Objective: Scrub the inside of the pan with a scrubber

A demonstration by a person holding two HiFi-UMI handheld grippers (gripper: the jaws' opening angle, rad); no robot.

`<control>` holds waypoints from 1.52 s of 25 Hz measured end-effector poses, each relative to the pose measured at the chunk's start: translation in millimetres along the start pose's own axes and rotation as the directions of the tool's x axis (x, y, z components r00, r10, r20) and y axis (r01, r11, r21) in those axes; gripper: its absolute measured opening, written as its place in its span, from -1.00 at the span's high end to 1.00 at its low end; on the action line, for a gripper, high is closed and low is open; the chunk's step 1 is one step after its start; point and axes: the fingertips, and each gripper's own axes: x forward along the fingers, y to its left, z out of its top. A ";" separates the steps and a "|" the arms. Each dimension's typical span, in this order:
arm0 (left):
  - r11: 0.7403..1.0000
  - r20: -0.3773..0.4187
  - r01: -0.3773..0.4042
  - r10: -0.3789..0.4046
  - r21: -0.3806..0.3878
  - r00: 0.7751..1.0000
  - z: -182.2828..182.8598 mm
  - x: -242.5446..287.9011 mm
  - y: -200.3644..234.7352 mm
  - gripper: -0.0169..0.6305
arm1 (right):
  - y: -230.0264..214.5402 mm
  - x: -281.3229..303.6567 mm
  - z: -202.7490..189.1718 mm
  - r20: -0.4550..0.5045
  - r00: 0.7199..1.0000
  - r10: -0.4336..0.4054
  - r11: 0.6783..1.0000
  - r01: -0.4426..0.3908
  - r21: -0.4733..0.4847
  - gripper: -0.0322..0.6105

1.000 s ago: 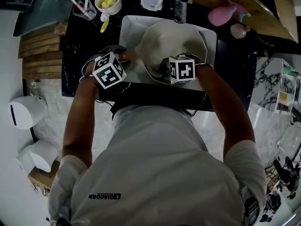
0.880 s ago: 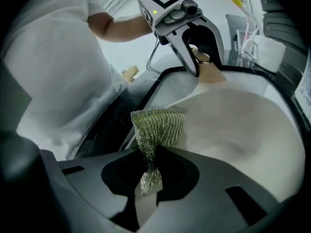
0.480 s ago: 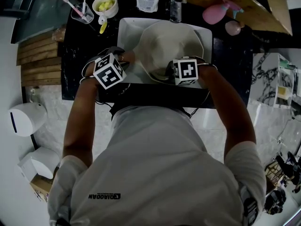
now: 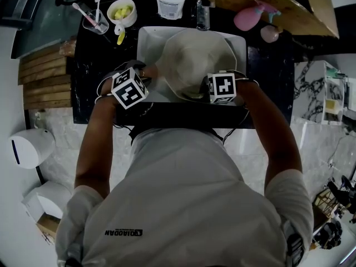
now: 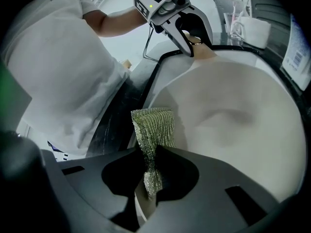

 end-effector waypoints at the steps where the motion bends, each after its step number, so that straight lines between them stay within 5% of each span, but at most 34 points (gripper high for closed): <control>1: 1.000 0.000 0.001 -0.001 0.001 1.000 0.0 0.1 -0.1 0.29 | 0.4 -0.1 -0.2 0.001 1.000 -0.003 1.000 0.003 0.002 0.66; 7: 1.000 0.000 0.006 -0.006 0.000 1.000 -0.3 -1.0 -1.2 0.30 | -7.0 -8.3 3.0 0.039 0.997 -0.068 0.998 0.067 0.018 0.66; 12: 1.000 0.001 0.001 -0.001 0.006 1.000 -0.6 -0.8 -0.5 0.30 | -39.7 -50.5 15.1 0.138 0.939 -0.314 0.949 0.309 0.057 0.66; 17: 1.000 0.001 0.004 -0.004 0.005 1.000 -0.7 -1.9 -0.4 0.30 | -94.8 -87.3 -1.9 0.043 0.773 -0.633 0.773 0.634 -0.015 0.66; 20: 1.000 0.000 0.004 -0.004 0.004 1.000 -0.9 -1.3 -0.9 0.30 | -124.2 -103.0 -10.5 -0.048 0.621 -0.783 0.618 0.764 -0.186 0.66; 24: 1.000 0.001 0.001 -0.001 0.004 1.000 -0.5 -0.9 -0.3 0.30 | -148.6 -112.7 -5.0 -0.096 0.411 -0.907 0.397 0.752 -0.526 0.66; 28: 1.000 0.001 0.002 -0.002 0.006 1.000 -0.3 -1.4 0.4 0.30 | -159.6 -116.2 15.1 -0.043 0.310 -0.950 0.259 0.700 -0.666 0.66; 32: 1.000 0.002 0.000 0.000 0.008 1.000 -0.4 -1.6 0.3 0.30 | -174.3 -104.6 14.4 -0.052 0.309 -0.950 0.259 0.679 -0.687 0.66; 38: 1.000 0.003 0.005 -0.005 0.004 1.000 0.1 -1.0 0.0 0.30 | -202.7 -89.7 -13.1 -0.172 0.305 -0.937 0.328 0.595 -0.734 0.66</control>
